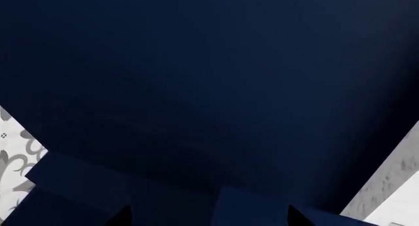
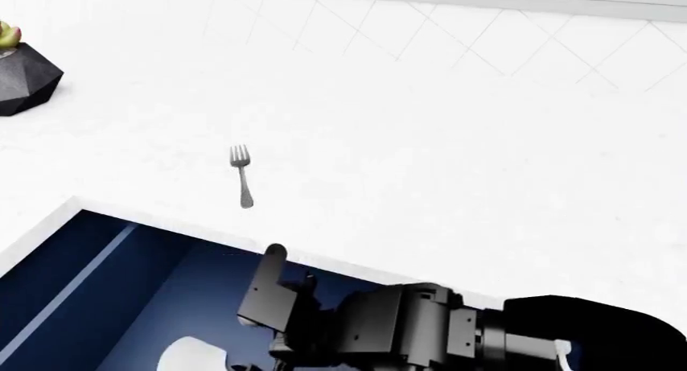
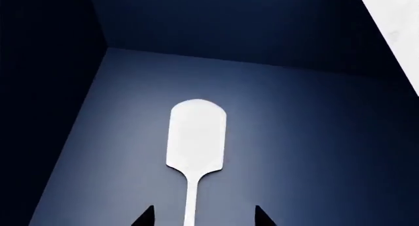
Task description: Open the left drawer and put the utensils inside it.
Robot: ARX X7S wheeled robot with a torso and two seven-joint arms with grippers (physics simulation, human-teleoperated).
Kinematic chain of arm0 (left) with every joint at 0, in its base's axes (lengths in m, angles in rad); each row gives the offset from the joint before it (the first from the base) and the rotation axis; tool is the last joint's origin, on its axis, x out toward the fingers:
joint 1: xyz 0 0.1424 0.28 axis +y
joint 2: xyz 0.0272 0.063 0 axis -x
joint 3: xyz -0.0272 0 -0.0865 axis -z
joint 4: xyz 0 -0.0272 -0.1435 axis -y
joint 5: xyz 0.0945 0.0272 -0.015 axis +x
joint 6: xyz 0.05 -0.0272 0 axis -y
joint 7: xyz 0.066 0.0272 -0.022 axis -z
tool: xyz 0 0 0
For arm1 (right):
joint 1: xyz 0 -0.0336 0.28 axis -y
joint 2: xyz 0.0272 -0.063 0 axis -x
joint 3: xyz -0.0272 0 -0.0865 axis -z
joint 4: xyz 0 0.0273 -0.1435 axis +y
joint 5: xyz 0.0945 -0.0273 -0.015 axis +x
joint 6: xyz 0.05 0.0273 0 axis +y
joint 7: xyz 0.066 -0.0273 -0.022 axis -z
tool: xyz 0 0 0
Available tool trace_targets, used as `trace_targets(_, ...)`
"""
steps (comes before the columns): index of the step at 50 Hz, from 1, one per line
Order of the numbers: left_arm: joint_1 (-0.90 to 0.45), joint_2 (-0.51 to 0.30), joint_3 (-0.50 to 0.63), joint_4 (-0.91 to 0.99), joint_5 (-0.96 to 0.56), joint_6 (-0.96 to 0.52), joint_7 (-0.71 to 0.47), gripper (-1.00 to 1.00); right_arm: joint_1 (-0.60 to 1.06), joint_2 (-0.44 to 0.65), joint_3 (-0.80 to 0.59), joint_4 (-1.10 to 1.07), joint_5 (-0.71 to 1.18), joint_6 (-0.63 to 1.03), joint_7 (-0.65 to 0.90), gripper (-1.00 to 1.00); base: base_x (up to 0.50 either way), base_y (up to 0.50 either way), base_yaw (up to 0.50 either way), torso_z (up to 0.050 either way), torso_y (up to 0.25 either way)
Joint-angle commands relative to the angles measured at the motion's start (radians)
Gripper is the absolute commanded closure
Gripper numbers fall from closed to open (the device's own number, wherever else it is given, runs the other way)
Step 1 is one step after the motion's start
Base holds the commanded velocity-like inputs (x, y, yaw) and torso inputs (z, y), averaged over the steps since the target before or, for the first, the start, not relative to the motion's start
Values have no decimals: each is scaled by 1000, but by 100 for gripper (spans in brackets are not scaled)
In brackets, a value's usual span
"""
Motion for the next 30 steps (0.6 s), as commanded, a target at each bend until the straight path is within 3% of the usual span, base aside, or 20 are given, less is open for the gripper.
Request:
trace_targets(1, 4, -1, 8, 13, 5, 0, 4, -100, 25, 14, -6, -13, -11, 20, -8, -100, 0, 0, 0, 0, 0)
trace_targets(9, 5, -3, 9, 12, 3, 0, 8, -100, 43, 45, 32, -63, 16, 2, -6, -100, 0, 0, 0, 0, 0)
trace_targets(16, 8, -2, 12, 27, 10, 7, 7, -100, 172, 231, 212, -410, 184, -50, 32, -100, 0, 0, 0, 0, 0)
trace_targets(22, 8, -1, 16, 28, 12, 9, 8, -100, 302, 323, 371, -495, 397, -53, 118, -100, 0, 0, 0, 0, 0)
trace_targets(27, 10, 0, 16, 29, 9, 10, 9, -100, 334, 313, 404, -445, 452, -48, 171, -100, 0, 0, 0, 0, 0)
trace_targets(30, 6, -4, 15, 15, 5, 10, 11, -100, 340, 260, 406, -364, 460, -47, 300, -100, 0, 0, 0, 0, 0)
